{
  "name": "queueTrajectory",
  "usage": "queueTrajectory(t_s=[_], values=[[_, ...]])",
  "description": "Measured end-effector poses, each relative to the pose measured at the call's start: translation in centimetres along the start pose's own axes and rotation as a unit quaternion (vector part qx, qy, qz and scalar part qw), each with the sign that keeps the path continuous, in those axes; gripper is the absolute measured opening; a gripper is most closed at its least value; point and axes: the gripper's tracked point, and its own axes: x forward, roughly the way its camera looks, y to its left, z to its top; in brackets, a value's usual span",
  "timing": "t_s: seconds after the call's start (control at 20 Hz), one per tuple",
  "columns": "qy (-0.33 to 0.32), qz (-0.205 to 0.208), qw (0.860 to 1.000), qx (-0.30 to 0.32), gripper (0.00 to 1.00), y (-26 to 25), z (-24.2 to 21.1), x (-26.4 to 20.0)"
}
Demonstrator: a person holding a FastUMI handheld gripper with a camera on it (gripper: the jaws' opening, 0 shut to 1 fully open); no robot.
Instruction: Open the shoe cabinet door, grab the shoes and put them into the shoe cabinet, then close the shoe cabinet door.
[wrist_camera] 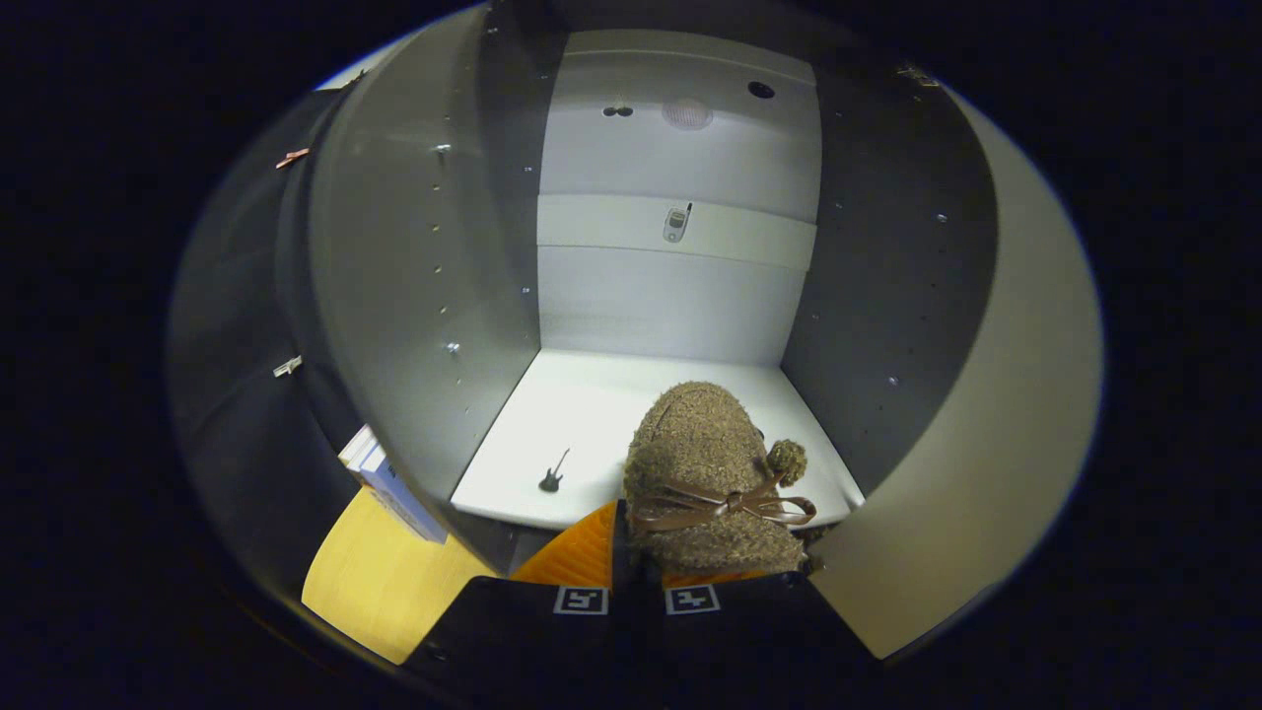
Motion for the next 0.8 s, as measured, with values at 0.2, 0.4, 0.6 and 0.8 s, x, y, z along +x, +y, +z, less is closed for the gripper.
queueTrajectory(t_s=[0.2, 0.4, 0.6, 0.8], values=[[0.000, -0.010, 1.000, -0.001, 0.06, -0.3, 2.1, 5.2], [-0.001, -0.017, 1.000, 0.013, 0.06, -1.0, 3.7, 9.6], [0.002, -0.022, 1.000, 0.019, 0.06, -1.6, 5.0, 13.0], [0.002, -0.021, 0.999, 0.032, 0.06, -1.8, 5.7, 15.2]])
